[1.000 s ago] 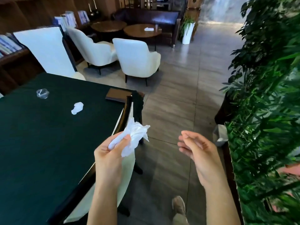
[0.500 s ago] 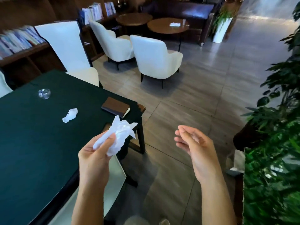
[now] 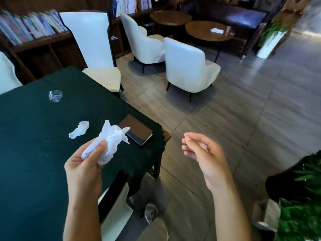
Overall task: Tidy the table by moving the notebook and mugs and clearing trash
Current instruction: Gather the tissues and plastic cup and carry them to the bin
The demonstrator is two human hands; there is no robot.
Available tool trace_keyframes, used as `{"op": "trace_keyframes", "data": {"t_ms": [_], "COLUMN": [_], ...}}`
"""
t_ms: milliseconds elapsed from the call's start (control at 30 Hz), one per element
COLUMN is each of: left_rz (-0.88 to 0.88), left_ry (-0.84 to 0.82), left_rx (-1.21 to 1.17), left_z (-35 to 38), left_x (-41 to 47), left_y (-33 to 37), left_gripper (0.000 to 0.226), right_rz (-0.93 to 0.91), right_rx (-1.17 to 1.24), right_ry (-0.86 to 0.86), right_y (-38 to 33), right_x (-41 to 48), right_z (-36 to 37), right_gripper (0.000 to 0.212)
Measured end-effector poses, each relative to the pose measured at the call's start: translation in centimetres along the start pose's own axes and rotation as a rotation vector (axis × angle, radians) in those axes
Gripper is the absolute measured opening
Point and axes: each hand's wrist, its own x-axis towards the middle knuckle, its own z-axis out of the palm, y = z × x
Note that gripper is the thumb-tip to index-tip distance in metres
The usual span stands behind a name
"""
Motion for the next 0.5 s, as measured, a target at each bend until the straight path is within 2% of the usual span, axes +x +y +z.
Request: {"op": "trace_keyframes", "data": {"t_ms": [167,267,500], "left_rz": [0.008,0.006,-0.035], "left_ry": [0.115,0.184,0.429], "left_rx": [0.011,0.003,-0.053], "left_z": [-0.7,-1.9,-7.0], "left_x": [6.9,9.6,10.8], "left_y": [0.6,1.2,0.9], "left_gripper": [0.013,0.018,0.016], "right_rz": [-0.033,-0.031,-0.020], "right_rx": [-0.064,-0.088,-0.278], "right_ry": [-0.106,-0.178,-0.440], "right_y": [-2.2,-2.1,0.6], "right_x": [7.7,11.1,16.7], "right_z": [6.5,10.9,20.6], "right_gripper": [0.012,0.012,0.010]}}
